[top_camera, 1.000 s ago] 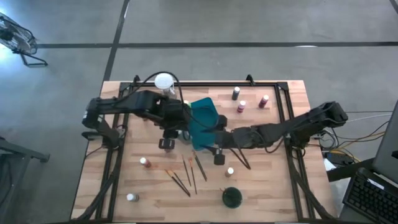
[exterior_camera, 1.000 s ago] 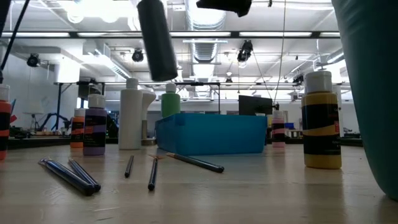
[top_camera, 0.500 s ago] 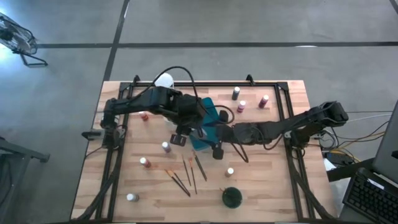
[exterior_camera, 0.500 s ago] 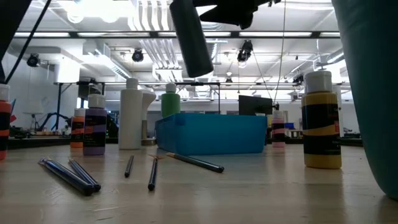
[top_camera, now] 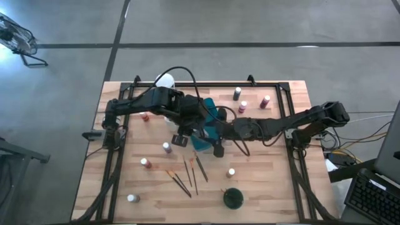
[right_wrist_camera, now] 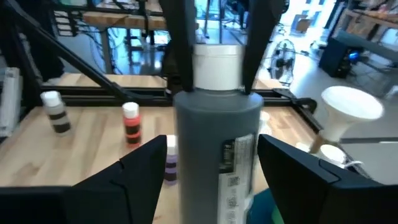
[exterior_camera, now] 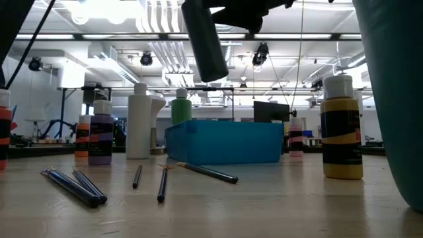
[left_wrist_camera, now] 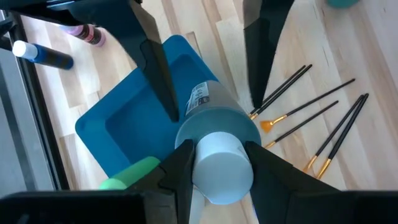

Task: Pick & Place Paint Supplies
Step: Put the blue paint bottle into the blue bin

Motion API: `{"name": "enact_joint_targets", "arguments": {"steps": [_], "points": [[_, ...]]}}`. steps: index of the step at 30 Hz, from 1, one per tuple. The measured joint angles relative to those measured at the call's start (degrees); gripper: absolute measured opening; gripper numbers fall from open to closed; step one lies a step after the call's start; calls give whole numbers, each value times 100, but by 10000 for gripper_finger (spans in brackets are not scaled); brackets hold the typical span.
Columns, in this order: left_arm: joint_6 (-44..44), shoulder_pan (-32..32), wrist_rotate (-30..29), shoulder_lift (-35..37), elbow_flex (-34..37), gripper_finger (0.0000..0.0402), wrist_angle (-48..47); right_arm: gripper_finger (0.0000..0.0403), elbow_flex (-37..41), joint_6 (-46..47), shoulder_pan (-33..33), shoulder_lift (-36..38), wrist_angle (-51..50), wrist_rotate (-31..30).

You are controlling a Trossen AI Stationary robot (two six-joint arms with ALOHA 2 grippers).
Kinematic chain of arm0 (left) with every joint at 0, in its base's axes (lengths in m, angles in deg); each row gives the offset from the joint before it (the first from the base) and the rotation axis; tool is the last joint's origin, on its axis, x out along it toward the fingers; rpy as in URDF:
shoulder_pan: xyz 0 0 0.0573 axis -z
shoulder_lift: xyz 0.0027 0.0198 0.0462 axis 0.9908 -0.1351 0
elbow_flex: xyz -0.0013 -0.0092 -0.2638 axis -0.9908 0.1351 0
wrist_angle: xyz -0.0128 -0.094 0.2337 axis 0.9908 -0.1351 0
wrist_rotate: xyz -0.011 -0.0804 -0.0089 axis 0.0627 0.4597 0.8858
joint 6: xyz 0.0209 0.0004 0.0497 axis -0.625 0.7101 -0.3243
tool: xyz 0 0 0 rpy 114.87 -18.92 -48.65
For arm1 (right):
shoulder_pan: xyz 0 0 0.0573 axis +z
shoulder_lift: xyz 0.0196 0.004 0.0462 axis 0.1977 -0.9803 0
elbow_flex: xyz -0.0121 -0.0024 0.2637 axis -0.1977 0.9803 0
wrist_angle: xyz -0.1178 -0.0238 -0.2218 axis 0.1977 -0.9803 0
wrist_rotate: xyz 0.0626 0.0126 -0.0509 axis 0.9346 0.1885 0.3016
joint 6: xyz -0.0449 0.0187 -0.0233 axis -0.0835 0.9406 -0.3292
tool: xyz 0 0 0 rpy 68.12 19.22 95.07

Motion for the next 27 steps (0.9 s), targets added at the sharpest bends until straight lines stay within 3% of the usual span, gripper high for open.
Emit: {"name": "enact_joint_targets", "arguments": {"steps": [7,11,20,27], "points": [[16,0,4,2,0,123,0,262,-2,72,-33,-2,-58,155],[57,0,-8,11,0,123,8,276,-4,-96,-29,162,-611,150],[-41,-349,-19,15,0,123,8,276,118,604,-13,1584,-3066,-224],[-179,-1127,-42,-173,0,123,150,249,694,1116,-35,2578,-3566,-636]]}}
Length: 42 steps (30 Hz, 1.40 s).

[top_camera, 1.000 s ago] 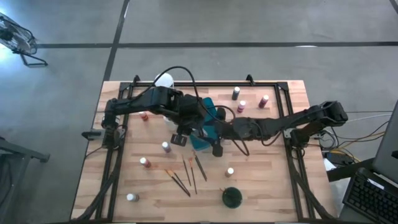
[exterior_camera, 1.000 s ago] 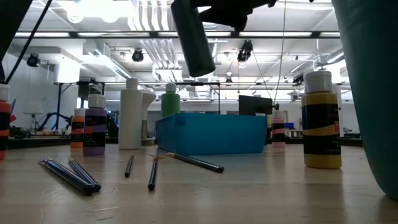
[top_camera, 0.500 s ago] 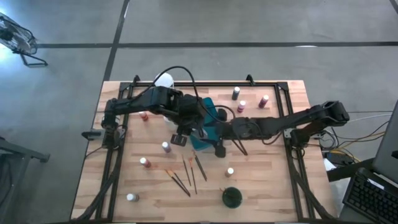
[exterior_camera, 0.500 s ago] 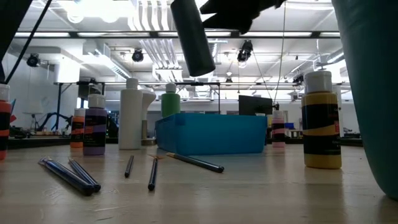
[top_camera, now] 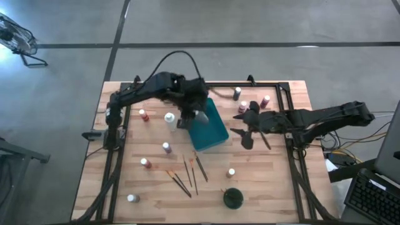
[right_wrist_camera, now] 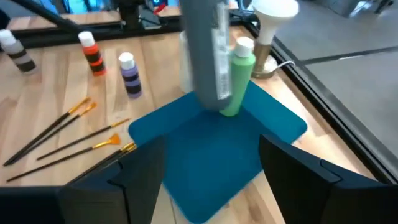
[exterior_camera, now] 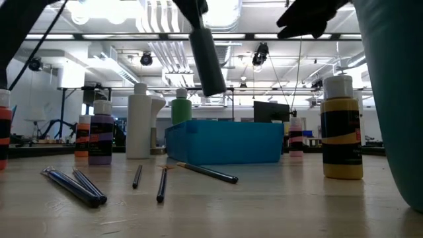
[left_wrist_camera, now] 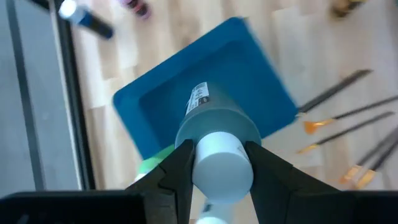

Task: Pick & Place Paint Supplies
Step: Put the blue paint bottle into the blue bin

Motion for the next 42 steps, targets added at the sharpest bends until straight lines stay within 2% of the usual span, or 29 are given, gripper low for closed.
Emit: {"name": "enact_joint_targets", "arguments": {"steps": [7,14,23,28,35,42], "points": [[-231,-741,55,-432,0,123,53,238,358,73,3,592,-32,-245],[-536,-952,138,-781,1,123,261,251,436,-61,-73,736,-82,-320],[-936,-1000,210,-930,1,123,579,269,527,-76,-312,703,-253,-325],[-850,-1091,197,-930,0,123,517,272,569,-39,-388,699,-254,-312],[-735,-948,314,-930,0,123,300,251,575,-40,-384,696,-228,-299],[-659,-539,430,-701,0,123,123,230,622,-460,-381,517,421,-78]]}}
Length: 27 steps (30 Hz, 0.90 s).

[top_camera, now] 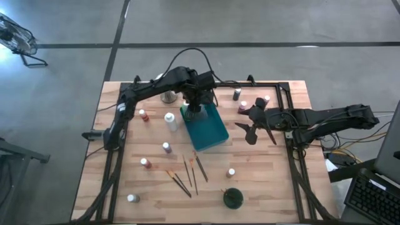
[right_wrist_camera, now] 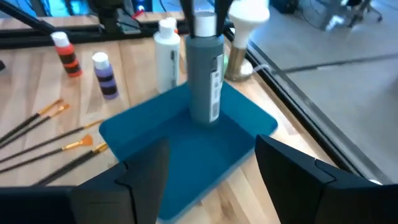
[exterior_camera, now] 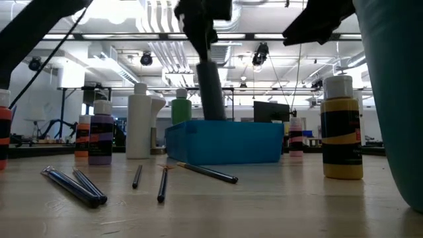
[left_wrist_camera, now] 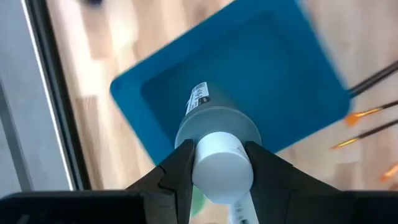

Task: Pick & Place Paint Supplies
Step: Put the blue paint bottle into the blue bin

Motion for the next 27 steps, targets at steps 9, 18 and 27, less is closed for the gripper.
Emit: {"name": "enact_joint_targets", "arguments": {"steps": [9,18,27], "points": [[429,638,14,405,-2,123,-180,229,-2,-53,-2,-453,326,44],[861,1541,80,882,-2,122,-165,254,-4,-142,15,-1238,1643,1359],[945,1953,115,911,15,123,-229,275,-397,-71,15,-2133,2671,2753]]}}
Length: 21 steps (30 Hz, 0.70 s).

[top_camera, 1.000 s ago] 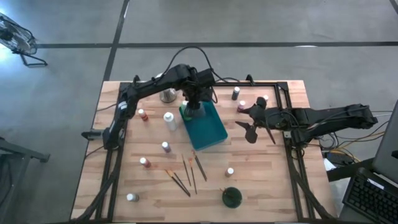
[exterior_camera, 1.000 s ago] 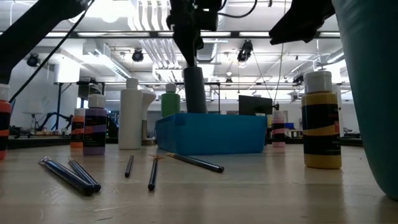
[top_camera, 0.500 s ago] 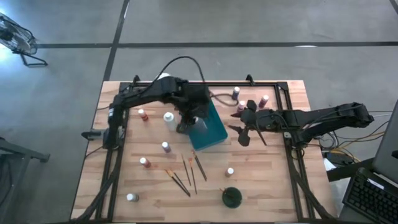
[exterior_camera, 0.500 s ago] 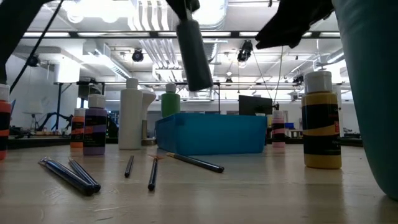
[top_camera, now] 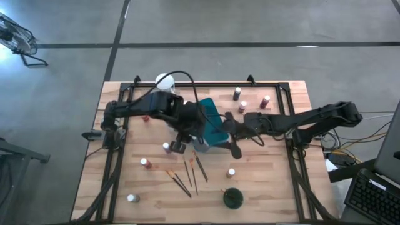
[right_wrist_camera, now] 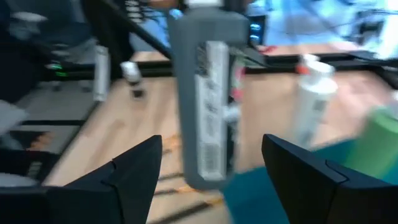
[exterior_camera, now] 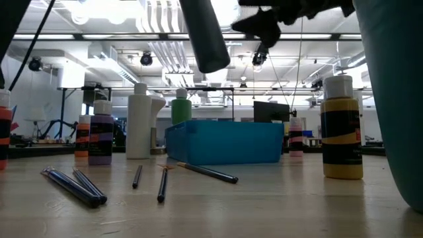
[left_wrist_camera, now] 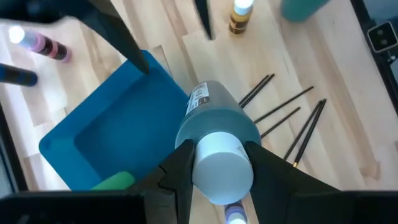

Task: Pick & Place Paint Supplies
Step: Put the blue paint bottle into the blue bin

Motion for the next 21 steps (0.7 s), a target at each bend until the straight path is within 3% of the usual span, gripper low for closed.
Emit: {"name": "enact_joint_targets", "arguments": {"steps": [4,18,21], "points": [[-205,73,-3,-4,4,123,18,285,-277,-34,4,-338,-31,386],[-228,84,-10,-13,7,123,49,302,-841,-400,-2,-1033,-8,377],[-168,114,-14,-13,7,123,-10,293,-825,-403,-2,-901,-608,373]]}}
